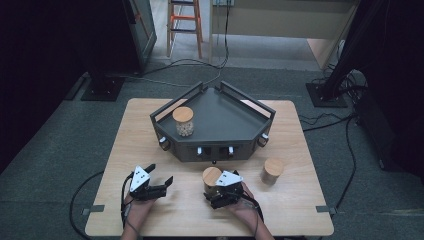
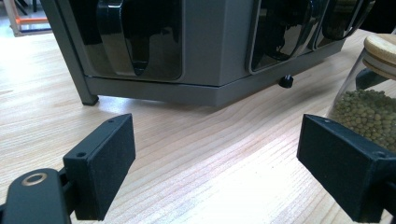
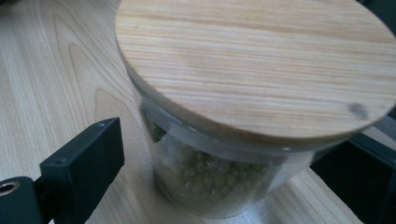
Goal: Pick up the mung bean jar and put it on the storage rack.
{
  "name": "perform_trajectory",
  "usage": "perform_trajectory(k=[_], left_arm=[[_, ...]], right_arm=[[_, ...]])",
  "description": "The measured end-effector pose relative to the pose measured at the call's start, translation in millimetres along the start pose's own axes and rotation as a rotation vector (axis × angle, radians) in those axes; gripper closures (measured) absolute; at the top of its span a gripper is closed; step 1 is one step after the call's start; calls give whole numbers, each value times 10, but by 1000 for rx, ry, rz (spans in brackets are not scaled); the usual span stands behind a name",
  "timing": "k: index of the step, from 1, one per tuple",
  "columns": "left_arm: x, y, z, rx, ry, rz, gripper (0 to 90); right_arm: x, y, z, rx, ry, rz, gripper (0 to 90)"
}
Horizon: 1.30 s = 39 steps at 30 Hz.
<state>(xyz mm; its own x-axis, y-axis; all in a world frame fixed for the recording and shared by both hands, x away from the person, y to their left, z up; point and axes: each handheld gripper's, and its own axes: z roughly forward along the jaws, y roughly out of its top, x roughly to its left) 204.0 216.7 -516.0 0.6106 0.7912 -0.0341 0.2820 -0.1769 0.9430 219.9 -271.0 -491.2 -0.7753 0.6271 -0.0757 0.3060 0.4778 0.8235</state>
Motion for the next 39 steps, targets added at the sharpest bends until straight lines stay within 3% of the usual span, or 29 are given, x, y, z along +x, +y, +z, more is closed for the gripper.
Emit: perform_trajectory(k=[8, 16, 22, 30, 39], left_arm=[[4, 0, 0, -3, 3, -2, 114], [34, -7, -14, -10, 0, -18, 115], [16, 14, 18, 6, -9, 2, 115], [20, 12, 26, 8, -11, -4, 115], [30, 11, 25, 6, -14, -8, 115]], right_arm=[[35, 33, 18, 18, -7, -20, 83], [64, 20, 10, 11, -25, -19, 228], [42, 18, 8, 10, -14, -9, 235], [-15, -11, -8, -6, 3, 25, 247], [13, -38, -19, -24, -5, 14, 250]])
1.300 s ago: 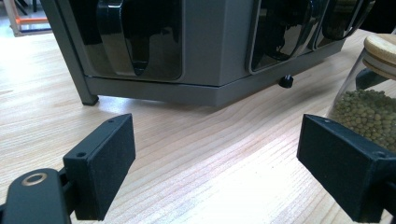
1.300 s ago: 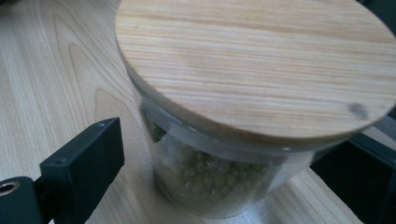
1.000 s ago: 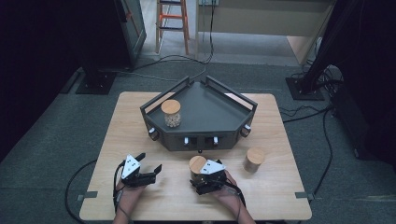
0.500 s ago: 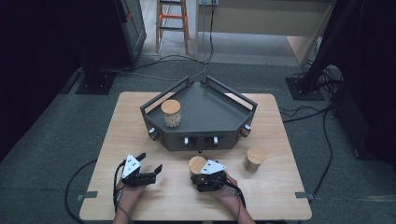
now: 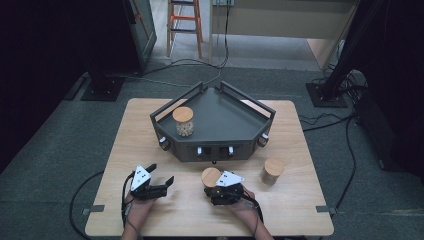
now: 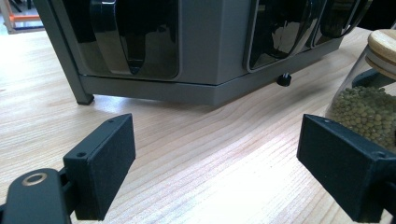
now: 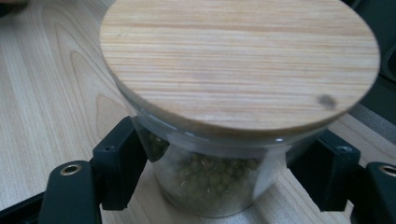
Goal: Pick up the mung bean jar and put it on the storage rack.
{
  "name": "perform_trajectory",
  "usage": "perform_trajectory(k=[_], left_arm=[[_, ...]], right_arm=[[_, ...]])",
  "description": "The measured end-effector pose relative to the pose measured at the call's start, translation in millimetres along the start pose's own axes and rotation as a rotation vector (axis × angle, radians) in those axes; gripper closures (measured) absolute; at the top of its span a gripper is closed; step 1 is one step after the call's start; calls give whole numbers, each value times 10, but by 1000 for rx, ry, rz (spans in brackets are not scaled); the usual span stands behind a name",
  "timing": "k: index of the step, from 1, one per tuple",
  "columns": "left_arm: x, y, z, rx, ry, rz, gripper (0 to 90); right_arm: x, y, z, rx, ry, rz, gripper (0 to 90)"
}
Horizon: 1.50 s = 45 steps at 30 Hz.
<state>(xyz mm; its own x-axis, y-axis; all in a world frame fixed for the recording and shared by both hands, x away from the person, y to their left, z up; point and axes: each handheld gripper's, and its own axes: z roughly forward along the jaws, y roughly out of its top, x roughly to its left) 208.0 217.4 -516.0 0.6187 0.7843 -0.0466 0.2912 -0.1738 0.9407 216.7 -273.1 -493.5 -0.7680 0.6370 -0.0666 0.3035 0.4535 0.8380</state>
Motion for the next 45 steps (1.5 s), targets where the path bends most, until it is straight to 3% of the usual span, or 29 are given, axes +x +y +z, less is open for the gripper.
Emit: perform_trajectory(k=[14, 26, 36, 45], left_arm=[[-1, 6, 8, 14, 9, 5, 115], [9, 8, 15, 15, -1, -1, 115], [6, 16, 21, 19, -3, 6, 115], [1, 23, 23, 23, -1, 8, 115]], right_arm=[[8, 20, -17, 9, -16, 13, 251], [-52, 39, -64, -6, -17, 76, 250], [-6, 171, -105, -13, -18, 44, 251], [-5, 242, -178, -18, -27, 51, 250]])
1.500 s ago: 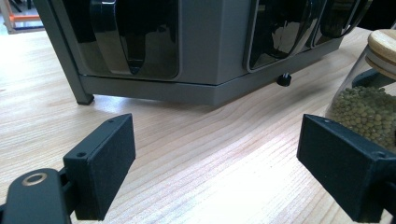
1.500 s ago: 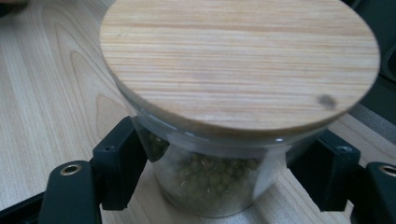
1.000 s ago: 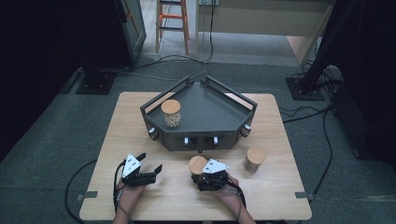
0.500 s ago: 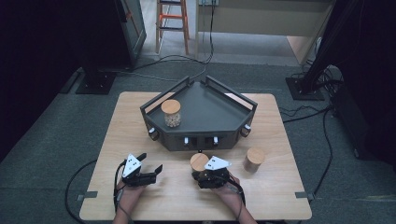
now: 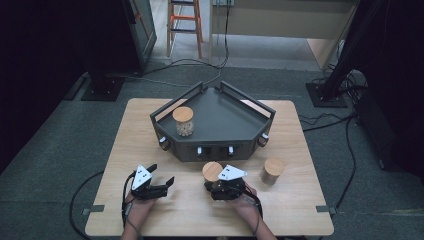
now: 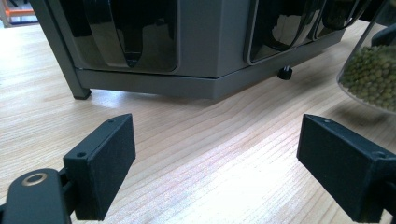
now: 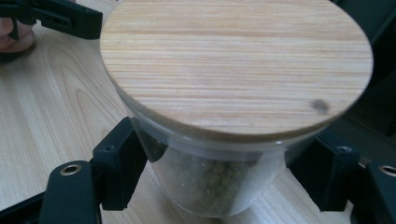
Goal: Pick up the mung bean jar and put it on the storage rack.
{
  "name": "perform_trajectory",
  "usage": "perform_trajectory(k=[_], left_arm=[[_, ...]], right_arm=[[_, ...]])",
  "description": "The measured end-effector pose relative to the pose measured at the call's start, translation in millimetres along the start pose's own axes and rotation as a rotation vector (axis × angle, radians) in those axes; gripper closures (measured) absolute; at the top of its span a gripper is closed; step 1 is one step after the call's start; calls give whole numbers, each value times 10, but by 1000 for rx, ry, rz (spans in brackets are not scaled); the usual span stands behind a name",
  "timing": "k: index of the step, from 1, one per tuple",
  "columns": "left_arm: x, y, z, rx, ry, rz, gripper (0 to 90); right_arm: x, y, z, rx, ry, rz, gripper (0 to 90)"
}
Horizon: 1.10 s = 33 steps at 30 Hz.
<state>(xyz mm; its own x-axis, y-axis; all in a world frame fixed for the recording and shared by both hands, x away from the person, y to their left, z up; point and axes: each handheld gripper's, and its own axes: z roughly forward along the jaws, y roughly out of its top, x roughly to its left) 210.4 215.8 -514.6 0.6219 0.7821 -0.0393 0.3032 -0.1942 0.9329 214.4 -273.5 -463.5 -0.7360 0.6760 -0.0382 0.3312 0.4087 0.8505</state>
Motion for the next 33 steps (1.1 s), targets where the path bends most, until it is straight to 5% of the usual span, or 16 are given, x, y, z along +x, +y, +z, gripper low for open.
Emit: perform_trajectory(k=[33], left_arm=[[-9, 16, 6, 10, 1, 6, 115]], right_arm=[[-83, 308, -219, -18, 27, 4, 250]])
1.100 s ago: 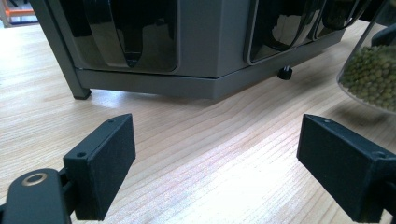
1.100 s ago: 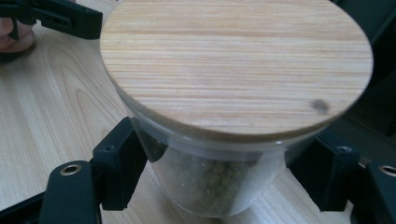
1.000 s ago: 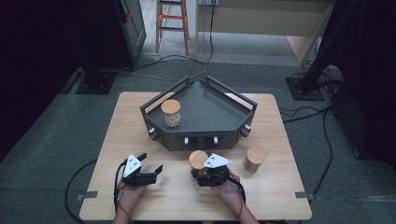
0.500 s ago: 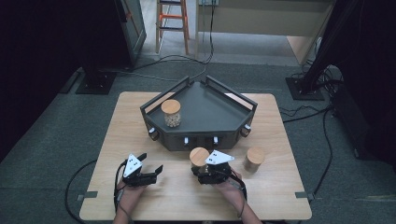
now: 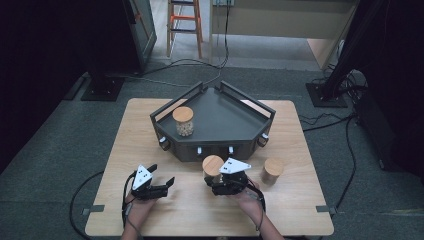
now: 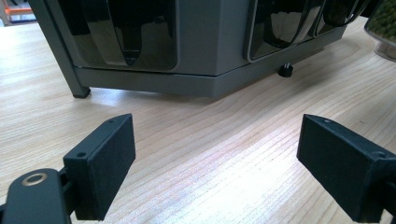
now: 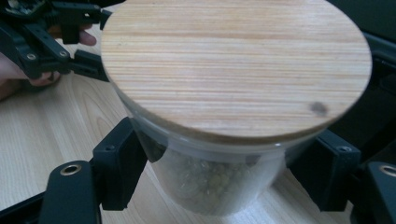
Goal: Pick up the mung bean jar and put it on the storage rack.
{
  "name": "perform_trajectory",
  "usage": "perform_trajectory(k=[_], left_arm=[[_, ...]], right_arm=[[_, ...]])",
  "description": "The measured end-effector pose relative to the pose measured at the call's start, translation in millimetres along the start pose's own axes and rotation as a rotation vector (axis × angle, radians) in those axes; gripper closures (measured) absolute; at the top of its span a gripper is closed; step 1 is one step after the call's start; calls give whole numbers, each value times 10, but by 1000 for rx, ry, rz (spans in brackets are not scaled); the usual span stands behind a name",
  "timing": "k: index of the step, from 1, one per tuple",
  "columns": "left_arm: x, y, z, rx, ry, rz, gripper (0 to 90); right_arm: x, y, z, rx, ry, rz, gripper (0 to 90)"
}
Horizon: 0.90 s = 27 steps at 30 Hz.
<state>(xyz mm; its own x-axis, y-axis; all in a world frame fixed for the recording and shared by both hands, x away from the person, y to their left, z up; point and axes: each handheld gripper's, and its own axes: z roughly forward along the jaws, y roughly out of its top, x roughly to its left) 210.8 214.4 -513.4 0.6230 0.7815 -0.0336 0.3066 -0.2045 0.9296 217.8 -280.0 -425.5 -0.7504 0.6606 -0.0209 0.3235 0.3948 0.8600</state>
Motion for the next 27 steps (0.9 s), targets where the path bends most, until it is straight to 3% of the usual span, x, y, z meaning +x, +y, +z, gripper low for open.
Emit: perform_trajectory(k=[27], left_arm=[[-1, 18, 5, 12, 0, 6, 115]], right_arm=[[-19, 261, -126, -37, -5, -36, 250]])
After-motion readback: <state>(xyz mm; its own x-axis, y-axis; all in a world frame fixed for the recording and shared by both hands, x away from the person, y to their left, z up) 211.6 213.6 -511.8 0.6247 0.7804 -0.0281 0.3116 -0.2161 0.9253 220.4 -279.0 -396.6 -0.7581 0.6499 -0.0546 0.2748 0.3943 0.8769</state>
